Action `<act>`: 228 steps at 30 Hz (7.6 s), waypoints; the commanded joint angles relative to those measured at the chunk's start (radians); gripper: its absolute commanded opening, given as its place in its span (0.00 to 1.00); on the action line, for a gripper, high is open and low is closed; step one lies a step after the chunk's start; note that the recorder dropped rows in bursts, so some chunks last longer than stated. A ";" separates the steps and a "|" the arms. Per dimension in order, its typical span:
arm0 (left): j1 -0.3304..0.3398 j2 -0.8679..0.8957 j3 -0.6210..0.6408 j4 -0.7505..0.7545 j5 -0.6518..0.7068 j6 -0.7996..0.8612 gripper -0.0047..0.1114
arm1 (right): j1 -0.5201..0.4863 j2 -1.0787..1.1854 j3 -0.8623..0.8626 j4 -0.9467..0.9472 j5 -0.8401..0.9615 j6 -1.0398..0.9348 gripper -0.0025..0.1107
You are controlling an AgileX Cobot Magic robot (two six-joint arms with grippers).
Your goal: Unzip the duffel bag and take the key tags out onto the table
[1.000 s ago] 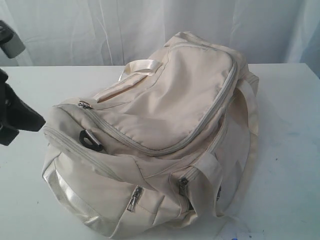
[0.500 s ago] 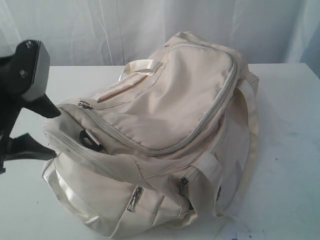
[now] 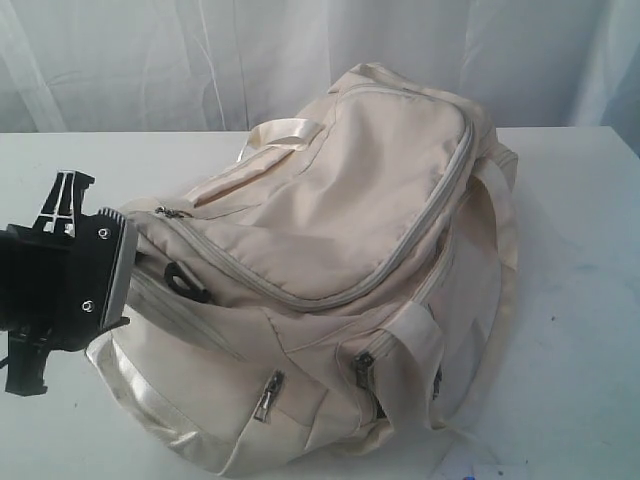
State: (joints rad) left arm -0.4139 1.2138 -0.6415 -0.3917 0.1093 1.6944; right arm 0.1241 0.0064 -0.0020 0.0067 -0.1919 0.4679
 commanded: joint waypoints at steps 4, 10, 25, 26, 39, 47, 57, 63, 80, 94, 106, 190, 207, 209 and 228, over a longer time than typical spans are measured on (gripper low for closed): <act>-0.009 -0.002 0.014 -0.012 0.089 0.005 0.28 | 0.001 -0.006 0.002 0.000 0.105 0.133 0.02; -0.009 -0.002 0.014 -0.027 0.114 0.005 0.24 | 0.011 -0.006 -0.047 0.000 0.343 0.121 0.02; -0.009 -0.002 0.012 -0.115 0.220 0.012 0.32 | 0.199 0.722 -0.540 0.506 0.705 -0.683 0.02; -0.009 -0.002 0.012 -0.130 0.220 0.012 0.37 | 0.208 0.789 -0.585 0.559 0.734 -0.759 0.02; -0.009 -0.123 -0.022 -0.265 0.128 -0.055 0.68 | 0.297 1.299 -1.095 0.662 0.960 -1.003 0.02; -0.007 -0.311 0.005 -0.285 -0.235 -0.311 0.61 | 0.442 1.567 -1.353 0.655 0.953 -1.048 0.02; -0.005 -0.132 -0.182 -1.353 -0.604 0.425 0.04 | 0.666 1.932 -1.663 0.568 0.892 -1.043 0.25; -0.005 -0.106 -0.188 -1.353 -0.666 0.425 0.04 | 0.734 1.983 -1.683 0.437 1.112 -1.043 0.40; -0.005 -0.146 -0.119 -1.353 -0.085 0.142 0.04 | 0.745 1.980 -1.683 0.338 1.315 -1.023 0.53; -0.005 -0.278 -0.086 -1.147 -0.968 -0.067 0.04 | 0.713 1.916 -1.683 0.179 1.101 -0.827 0.53; 0.168 -0.280 -0.092 -1.188 -0.138 -0.098 0.04 | 0.702 1.880 -1.683 0.175 1.147 -0.822 0.53; 0.462 0.415 -0.338 -0.526 0.802 -0.976 0.04 | 0.703 2.164 -1.851 0.521 0.969 -0.736 0.59; 0.462 0.415 -0.338 -0.542 0.810 -0.958 0.04 | 0.703 2.139 -1.862 0.573 0.929 -0.762 0.02; 0.462 0.415 -0.338 -0.542 0.816 -0.958 0.04 | 0.703 2.127 -1.879 0.572 0.934 -0.762 0.02; 0.462 0.415 -0.338 -0.542 0.825 -0.956 0.04 | 0.706 2.146 -1.916 0.333 1.179 -0.758 0.47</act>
State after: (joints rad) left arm 0.0537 1.6255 -0.9876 -0.9169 0.9050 0.7311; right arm 0.8284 2.1308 -1.9150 0.3498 1.0269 -0.2828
